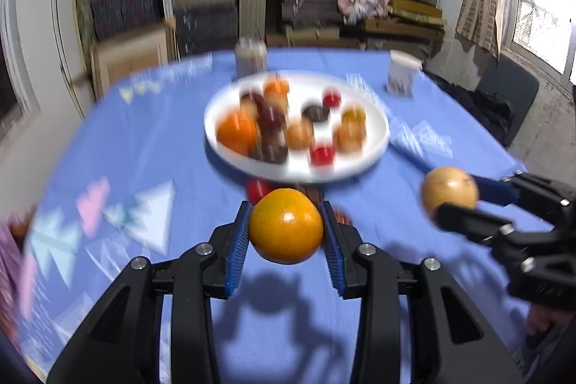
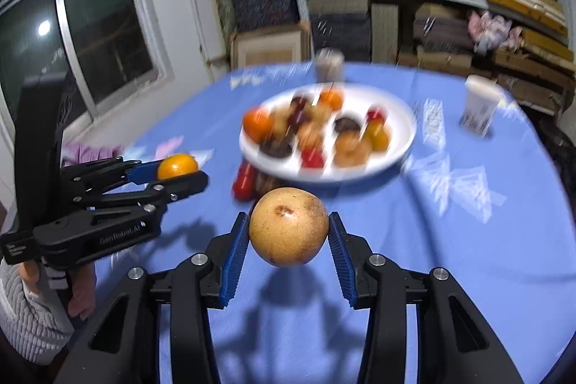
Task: Organize fruits
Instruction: 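Place the tomato and apple on the white plate and open both tools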
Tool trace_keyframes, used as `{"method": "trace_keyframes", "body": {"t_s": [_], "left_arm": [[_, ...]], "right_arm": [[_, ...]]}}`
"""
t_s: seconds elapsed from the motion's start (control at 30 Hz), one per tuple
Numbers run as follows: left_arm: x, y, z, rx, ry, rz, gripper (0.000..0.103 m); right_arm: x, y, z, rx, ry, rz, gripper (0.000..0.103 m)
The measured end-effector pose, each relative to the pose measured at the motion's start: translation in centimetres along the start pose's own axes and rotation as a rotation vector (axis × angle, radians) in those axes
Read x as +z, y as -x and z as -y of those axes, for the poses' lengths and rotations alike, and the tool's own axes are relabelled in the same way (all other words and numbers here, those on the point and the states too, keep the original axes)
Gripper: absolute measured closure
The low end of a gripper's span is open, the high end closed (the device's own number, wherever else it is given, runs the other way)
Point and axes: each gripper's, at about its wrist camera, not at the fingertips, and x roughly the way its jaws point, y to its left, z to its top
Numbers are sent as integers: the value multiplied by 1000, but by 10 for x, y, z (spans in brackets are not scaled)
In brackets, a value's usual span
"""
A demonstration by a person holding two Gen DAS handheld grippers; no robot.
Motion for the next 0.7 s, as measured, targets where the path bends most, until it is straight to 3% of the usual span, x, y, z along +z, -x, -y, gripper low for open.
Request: {"method": "trace_keyframes", "body": {"t_s": [0.17,0.3,0.5,0.7], "left_arm": [[79,-7,3,21,0,55,66],[127,-54,13,-19,35,18,66],[155,-154,17,-36,90,-121,66],[158,-204,20,-48,93,-205,66]], "right_arm": [[66,11,29,-67,-18,93,58],[101,-18,54,-148,-30,112,58],[104,-92,80,-171,-34,20,58],[103,-147,85,-150,-28,-65,57]]}}
